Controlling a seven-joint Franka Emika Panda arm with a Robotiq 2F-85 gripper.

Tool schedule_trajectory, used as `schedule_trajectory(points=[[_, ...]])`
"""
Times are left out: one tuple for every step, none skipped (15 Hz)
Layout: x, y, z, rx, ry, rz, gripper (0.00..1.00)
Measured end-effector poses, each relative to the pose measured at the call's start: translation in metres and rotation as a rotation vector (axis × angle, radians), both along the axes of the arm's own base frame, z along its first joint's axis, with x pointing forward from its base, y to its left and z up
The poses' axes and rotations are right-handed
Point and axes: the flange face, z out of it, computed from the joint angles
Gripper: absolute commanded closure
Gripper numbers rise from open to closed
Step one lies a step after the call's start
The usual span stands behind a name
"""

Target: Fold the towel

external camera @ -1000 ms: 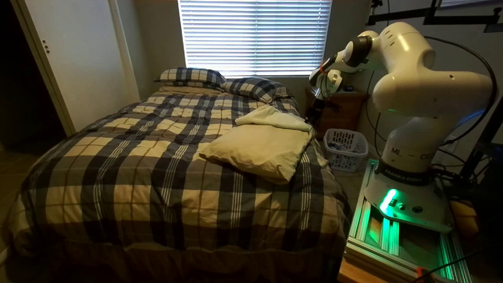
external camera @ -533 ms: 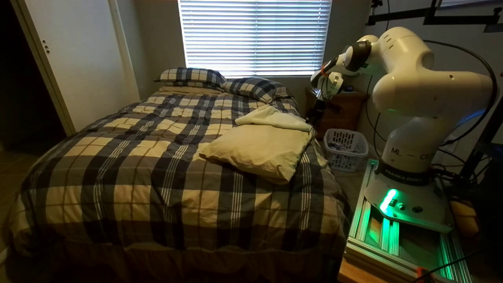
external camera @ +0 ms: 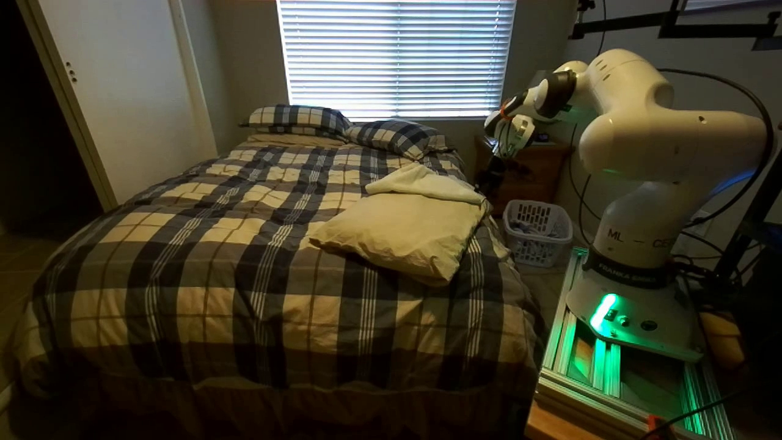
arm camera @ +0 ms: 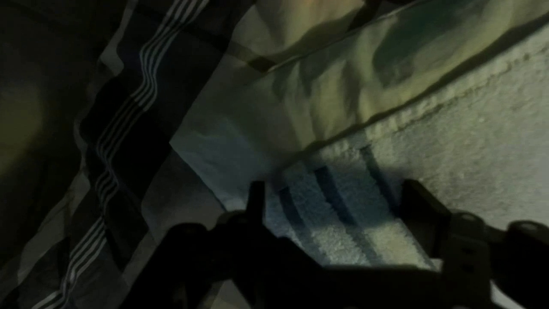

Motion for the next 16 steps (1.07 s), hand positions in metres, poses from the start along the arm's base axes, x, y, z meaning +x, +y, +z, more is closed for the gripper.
schedule_trajectory(points=[[0.0,0.001,-0.001,0.018,-0.001,-0.011,0.56],[0.0,0.001,-0.002,0.033,-0.002,-0.021,0.62],[0.0,0.001,-0.002,0.046,-0.002,-0.029,0.7],[0.001,0.001,-0.002,0.057,-0.003,-0.036,0.76],[0.001,0.001,-0.002,0.066,-0.004,-0.041,0.82],[0.002,0.0,-0.002,0.071,-0.004,-0.046,0.9],[0.002,0.0,-0.001,0.075,-0.004,-0.049,0.96],[0.003,0.0,0.0,0.077,-0.005,-0.051,1.0],[0.003,-0.001,0.001,0.079,-0.006,-0.053,1.0],[0.004,-0.001,0.003,0.08,-0.007,-0.052,1.0],[0.005,-0.001,0.005,0.08,-0.01,-0.051,1.0],[0.006,-0.002,0.007,0.079,-0.011,-0.051,0.99],[0.006,-0.002,0.009,0.077,-0.013,-0.05,0.99],[0.007,-0.002,0.011,0.074,-0.014,-0.049,0.99],[0.008,-0.003,0.015,0.069,-0.015,-0.047,0.99],[0.01,-0.003,0.018,0.063,-0.014,-0.045,0.99]])
